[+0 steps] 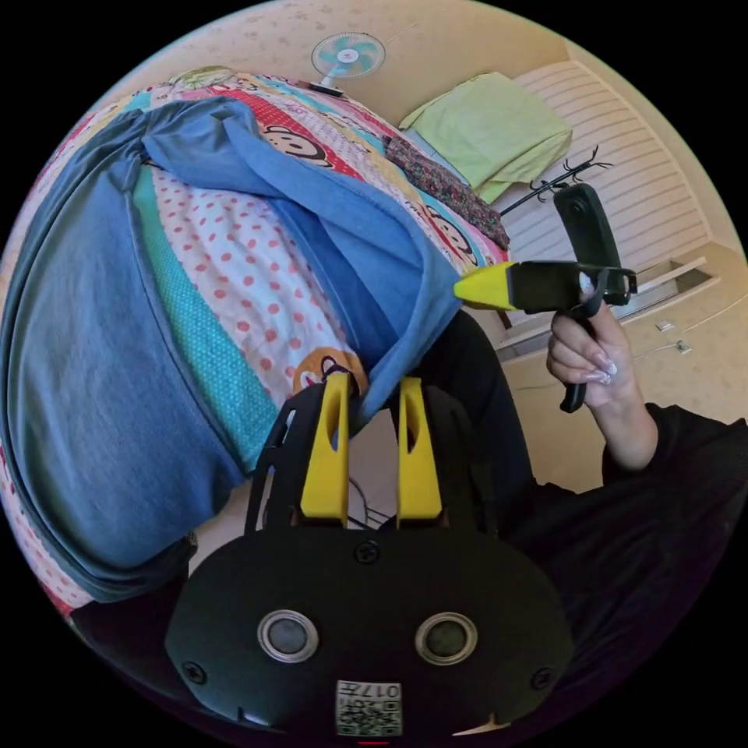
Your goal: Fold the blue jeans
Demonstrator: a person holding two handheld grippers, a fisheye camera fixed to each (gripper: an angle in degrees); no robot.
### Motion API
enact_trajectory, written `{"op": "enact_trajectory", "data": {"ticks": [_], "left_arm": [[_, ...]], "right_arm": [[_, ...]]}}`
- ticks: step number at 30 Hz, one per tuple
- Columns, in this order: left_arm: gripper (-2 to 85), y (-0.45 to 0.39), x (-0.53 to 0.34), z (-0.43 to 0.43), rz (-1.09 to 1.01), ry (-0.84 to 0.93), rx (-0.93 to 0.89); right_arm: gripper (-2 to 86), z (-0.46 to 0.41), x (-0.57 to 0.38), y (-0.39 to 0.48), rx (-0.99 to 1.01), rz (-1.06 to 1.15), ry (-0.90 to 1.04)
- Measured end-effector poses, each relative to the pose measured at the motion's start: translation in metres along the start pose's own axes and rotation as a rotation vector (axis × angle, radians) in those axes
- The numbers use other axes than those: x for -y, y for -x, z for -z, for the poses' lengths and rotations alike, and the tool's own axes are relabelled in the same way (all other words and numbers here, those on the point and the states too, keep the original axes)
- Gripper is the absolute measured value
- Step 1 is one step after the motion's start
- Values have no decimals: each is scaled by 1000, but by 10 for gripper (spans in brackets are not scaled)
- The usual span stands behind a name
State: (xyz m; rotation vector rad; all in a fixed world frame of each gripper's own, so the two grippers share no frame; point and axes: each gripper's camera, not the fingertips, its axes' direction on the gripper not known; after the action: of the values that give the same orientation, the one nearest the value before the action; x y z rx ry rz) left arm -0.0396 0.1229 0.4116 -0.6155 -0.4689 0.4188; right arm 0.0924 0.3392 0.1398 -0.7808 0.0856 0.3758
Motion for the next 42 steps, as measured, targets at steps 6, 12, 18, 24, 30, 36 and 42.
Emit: {"op": "enact_trajectory", "data": {"ticks": [6,12,18,24,30,36,42], "left_arm": [[6,-14,-46,36,-11,-87,-161],[-8,-20,-87,60,15,-89,-230],[-10,-5,-107,76,6,-140,-314],[-10,25,-134,91,4,-187,-366],[-10,69,-158,97,81,-217,-461],[-10,90,-166,118,81,-258,-526],[-10,114,-176,133,120,-296,-580]], "right_arm": [[8,25,-7,-27,0,-50,-4],[9,27,-22,-49,20,-89,17],[11,35,-25,-80,161,-98,-26],[35,83,34,-132,110,-144,-111],[72,97,161,-175,51,-205,-242],[93,52,270,-210,1,-304,-313],[64,3,329,-205,-56,-319,-351]]}}
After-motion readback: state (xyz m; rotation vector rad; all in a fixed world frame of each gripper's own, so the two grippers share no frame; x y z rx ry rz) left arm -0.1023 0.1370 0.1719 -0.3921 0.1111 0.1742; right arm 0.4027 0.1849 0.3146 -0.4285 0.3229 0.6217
